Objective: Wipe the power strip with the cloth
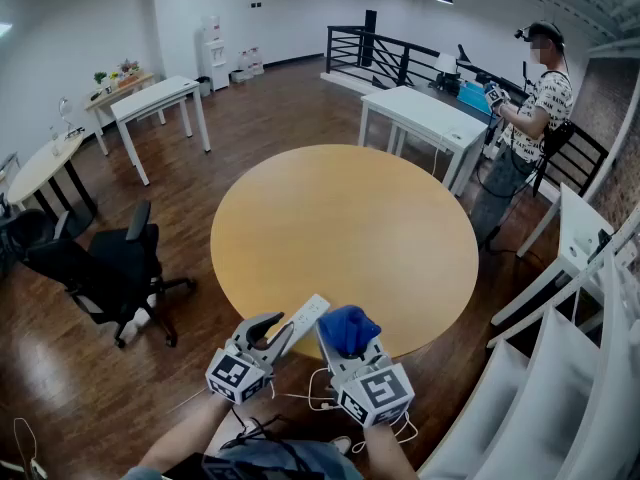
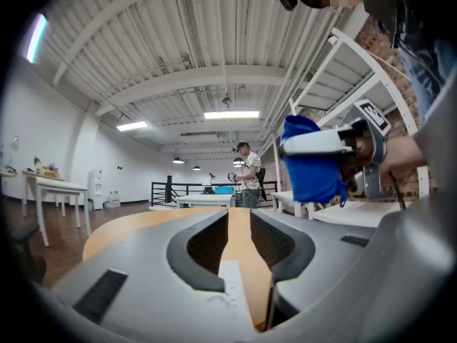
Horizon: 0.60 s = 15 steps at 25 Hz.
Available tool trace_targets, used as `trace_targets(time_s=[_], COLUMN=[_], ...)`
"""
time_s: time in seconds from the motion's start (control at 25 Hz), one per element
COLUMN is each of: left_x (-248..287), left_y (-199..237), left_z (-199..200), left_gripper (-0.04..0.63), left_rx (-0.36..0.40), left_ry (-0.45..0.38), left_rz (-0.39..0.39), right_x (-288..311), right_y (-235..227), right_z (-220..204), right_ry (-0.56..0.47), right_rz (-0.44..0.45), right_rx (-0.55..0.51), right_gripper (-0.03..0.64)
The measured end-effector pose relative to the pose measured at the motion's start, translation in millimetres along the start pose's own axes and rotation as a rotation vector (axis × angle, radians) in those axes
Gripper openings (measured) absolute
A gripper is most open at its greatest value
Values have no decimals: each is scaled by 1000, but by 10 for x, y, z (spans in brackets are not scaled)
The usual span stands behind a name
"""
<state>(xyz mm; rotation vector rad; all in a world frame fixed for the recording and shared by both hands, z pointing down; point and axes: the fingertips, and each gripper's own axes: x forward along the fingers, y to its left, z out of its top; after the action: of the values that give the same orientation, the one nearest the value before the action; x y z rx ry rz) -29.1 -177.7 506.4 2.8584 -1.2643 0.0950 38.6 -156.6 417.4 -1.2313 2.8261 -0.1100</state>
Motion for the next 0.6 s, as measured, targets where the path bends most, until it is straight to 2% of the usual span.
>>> trace_targets(time_s=[0.16,0.36,0.52,0.6], left_x=[0,43,59,76], left_y=[167,276,281,282], left_z=[-542,-1142,-1418,-1504], left_gripper=[170,224,293,298], left_rx=[-14,-7,-10,-12], left_ry=[76,198,268,291], left_rz=[53,110,138,132], right_x=[-65,-170,-247,-261], right_y=[-33,-95,-133,-136], right_z=[-6,-108,-214,-249], right_ry=[-5,29,55,61], right_rz=[-16,-25,-41,-49], right_rx=[6,16,31,37], right_gripper=[44,44,44,44])
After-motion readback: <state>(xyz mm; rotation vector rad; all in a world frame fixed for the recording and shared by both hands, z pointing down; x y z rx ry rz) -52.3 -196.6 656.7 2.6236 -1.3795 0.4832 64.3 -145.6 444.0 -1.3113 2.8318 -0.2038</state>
